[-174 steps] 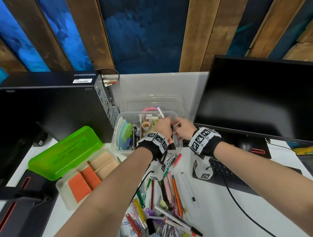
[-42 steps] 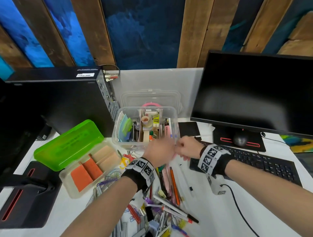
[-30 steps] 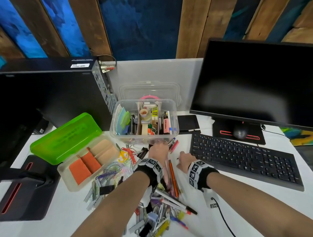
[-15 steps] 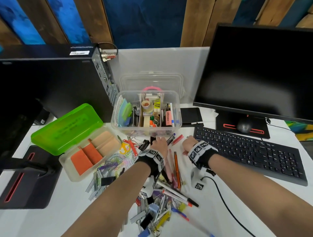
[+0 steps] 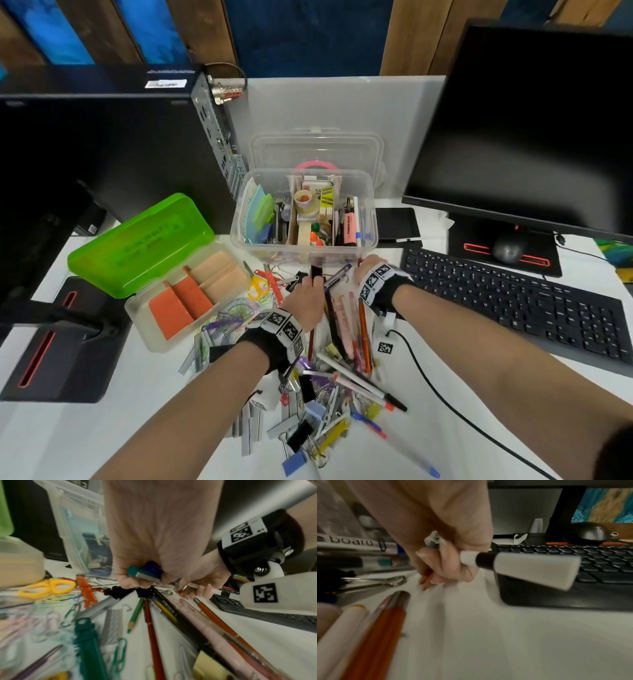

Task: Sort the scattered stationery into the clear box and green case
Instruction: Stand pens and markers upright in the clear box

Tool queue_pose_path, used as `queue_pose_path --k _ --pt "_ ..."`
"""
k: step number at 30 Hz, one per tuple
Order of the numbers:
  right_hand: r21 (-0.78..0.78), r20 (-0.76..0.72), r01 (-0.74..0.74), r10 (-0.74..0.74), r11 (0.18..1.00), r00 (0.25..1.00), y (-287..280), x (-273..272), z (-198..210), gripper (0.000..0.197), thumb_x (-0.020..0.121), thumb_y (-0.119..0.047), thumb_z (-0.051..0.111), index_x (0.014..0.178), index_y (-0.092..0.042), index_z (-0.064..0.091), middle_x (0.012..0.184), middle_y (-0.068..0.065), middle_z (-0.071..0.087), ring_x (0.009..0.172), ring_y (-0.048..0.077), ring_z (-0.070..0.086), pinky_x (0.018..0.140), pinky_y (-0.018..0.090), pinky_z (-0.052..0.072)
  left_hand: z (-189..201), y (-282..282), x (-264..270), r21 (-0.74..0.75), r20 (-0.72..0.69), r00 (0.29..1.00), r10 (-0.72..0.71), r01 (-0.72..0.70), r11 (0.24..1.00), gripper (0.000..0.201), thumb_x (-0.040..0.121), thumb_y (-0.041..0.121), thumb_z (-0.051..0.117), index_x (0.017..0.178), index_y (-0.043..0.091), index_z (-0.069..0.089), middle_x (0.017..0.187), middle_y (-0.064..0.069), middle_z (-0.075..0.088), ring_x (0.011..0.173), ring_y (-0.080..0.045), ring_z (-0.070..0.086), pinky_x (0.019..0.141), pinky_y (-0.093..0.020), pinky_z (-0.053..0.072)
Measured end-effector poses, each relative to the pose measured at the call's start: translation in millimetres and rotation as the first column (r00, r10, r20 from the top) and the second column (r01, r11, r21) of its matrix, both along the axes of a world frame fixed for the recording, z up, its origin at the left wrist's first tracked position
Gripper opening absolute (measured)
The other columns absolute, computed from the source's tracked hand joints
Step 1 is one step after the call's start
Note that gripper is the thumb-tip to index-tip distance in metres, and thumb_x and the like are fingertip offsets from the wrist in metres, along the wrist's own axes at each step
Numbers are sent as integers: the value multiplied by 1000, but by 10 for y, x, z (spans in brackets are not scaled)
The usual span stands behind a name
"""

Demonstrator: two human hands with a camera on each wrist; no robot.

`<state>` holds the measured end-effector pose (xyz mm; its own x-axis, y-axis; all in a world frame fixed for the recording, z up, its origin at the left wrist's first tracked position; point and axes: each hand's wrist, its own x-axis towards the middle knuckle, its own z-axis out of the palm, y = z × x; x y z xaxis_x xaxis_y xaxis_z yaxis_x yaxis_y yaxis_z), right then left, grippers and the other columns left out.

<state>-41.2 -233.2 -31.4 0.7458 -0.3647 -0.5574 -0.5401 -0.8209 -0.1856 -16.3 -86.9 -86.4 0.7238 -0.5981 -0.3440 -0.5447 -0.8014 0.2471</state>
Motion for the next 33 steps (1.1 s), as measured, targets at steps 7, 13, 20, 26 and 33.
queue_pose_path --k 7,13,20,26,33 --pt "78 27 14 -16 997 1000 -23 5 -207 28 93 -19 46 114 -5 60 107 9 64 90 26 61 64 25 47 78 57 -21 -93 -178 983 43 -61 994 19 99 19 37 109 2 38 103 -19 56 92 -38 60 72 -42 45" --pt "291 64 244 -273 925 960 -202 -90 -264 33 98 -17 42 123 0 55 125 19 57 117 33 54 98 37 42 146 -25 -154 -62 -221 971 89 -105 992 19 103 30 32 102 11 30 108 -21 61 97 -36 61 75 -39 44" --pt "454 58 416 -492 788 869 -238 -454 -413 28 98 -26 38 110 -1 44 67 8 68 47 14 57 48 26 44 148 -145 -275 -64 -344 906 248 -286 956 39 103 23 34 130 -4 37 119 -22 56 110 -35 56 88 -39 42" --pt "421 29 375 -426 826 904 -29 -646 -429 31 100 -18 31 125 0 39 86 14 65 66 22 63 61 31 51 127 -238 -321 -40 -273 908 318 -341 939 37 102 23 38 128 -3 41 126 -21 55 116 -34 54 94 -36 42" --pt "252 45 249 -268 935 962 53 -721 -556 54 91 -46 54 123 -5 38 114 13 58 91 25 58 70 30 43 69 -350 -326 77 -165 948 272 -262 962 34 94 28 57 117 4 56 116 -12 63 108 -26 61 83 -30 47"
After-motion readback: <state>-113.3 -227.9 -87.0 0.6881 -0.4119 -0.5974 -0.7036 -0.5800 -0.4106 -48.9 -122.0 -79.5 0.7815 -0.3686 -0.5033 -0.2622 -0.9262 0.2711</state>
